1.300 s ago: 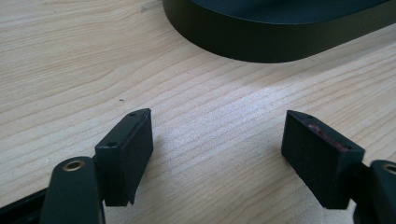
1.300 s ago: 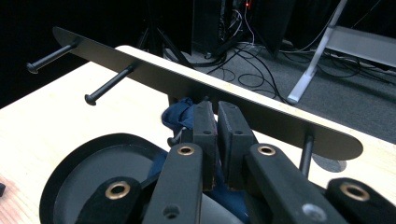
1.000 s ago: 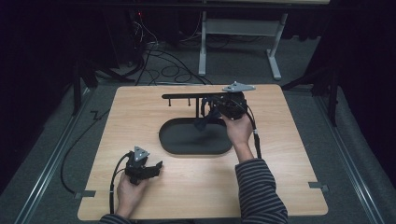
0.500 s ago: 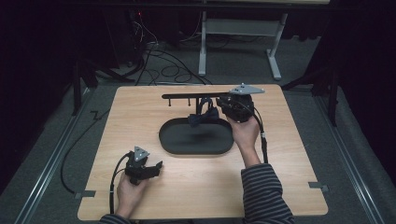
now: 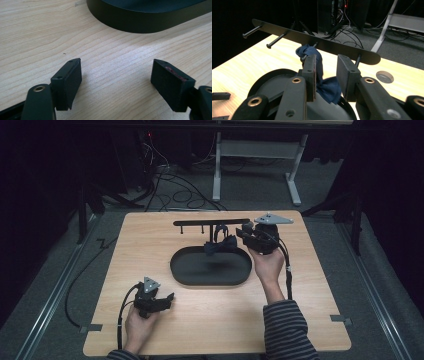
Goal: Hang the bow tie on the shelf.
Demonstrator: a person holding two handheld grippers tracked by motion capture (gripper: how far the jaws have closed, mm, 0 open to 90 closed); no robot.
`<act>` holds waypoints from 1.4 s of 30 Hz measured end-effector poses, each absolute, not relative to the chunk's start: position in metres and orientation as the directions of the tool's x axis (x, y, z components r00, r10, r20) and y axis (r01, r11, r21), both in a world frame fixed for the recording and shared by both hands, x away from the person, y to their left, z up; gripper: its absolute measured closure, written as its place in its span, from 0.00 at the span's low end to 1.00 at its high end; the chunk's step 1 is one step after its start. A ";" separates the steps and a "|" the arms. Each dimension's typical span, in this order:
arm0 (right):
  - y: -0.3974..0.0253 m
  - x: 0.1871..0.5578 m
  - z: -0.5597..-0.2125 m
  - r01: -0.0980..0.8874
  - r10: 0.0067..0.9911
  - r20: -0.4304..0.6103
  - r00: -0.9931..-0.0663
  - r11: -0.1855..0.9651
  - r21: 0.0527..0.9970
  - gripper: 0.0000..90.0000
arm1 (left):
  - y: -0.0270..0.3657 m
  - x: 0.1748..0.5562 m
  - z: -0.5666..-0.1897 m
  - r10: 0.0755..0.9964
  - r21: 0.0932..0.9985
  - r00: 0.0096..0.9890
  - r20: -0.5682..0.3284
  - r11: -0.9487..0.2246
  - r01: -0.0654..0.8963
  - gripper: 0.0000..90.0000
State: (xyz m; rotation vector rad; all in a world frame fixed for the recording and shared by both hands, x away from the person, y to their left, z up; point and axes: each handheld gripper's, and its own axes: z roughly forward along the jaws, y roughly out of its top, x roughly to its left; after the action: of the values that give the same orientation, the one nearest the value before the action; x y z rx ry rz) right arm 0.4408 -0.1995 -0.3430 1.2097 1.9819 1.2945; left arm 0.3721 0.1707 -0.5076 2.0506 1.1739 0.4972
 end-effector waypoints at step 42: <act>-0.246 0.393 -0.353 0.414 0.862 0.155 -0.483 0.068 0.908 0.66 | 0.171 0.372 -0.508 0.858 0.739 0.514 -0.017 -0.335 0.584 0.28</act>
State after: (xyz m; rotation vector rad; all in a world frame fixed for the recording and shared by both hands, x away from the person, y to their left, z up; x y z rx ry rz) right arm 0.3932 -0.2457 -0.3532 1.2651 1.9251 1.3994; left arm 0.3720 0.1707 -0.5075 2.0519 1.1732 0.4972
